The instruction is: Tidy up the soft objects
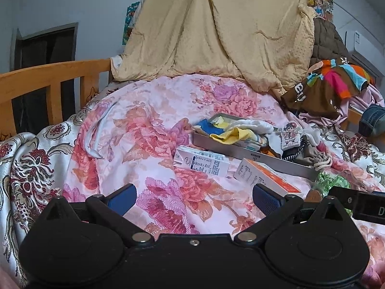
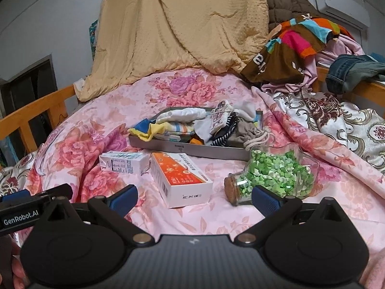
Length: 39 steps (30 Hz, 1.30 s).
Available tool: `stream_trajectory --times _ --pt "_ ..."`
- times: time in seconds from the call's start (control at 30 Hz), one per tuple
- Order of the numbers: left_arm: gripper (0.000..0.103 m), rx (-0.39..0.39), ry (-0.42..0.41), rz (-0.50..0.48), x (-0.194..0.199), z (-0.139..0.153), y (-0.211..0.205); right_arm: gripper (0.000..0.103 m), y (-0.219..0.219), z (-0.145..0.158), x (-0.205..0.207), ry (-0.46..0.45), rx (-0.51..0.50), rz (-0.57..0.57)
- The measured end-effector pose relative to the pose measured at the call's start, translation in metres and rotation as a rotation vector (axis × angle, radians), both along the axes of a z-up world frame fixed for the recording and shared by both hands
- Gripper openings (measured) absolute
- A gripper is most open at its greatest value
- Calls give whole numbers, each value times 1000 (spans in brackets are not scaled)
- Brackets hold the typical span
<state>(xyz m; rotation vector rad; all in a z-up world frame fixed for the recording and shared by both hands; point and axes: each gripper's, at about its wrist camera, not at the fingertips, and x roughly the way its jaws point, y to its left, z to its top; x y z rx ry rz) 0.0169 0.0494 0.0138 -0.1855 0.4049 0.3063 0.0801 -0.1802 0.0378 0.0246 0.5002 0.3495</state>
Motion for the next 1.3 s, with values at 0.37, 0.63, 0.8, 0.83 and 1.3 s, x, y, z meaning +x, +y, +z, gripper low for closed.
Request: stream_trajectory --times 0.37,0.63,0.8,0.83,1.3 --pt "102 31 -14 12 4 -2 -3 103 9 -5 3 -3 -30 4" --pt "102 45 -23 3 5 -2 -5 103 17 -12 5 -26 -87 -25" --pt "102 41 -11 19 7 -3 -2 103 14 -11 5 -42 -88 -52" --pt "102 39 -10 22 7 -3 -2 103 13 -11 6 -43 -89 -55" --pt "102 38 -5 28 7 -4 0 103 11 -12 8 -62 -98 -74"
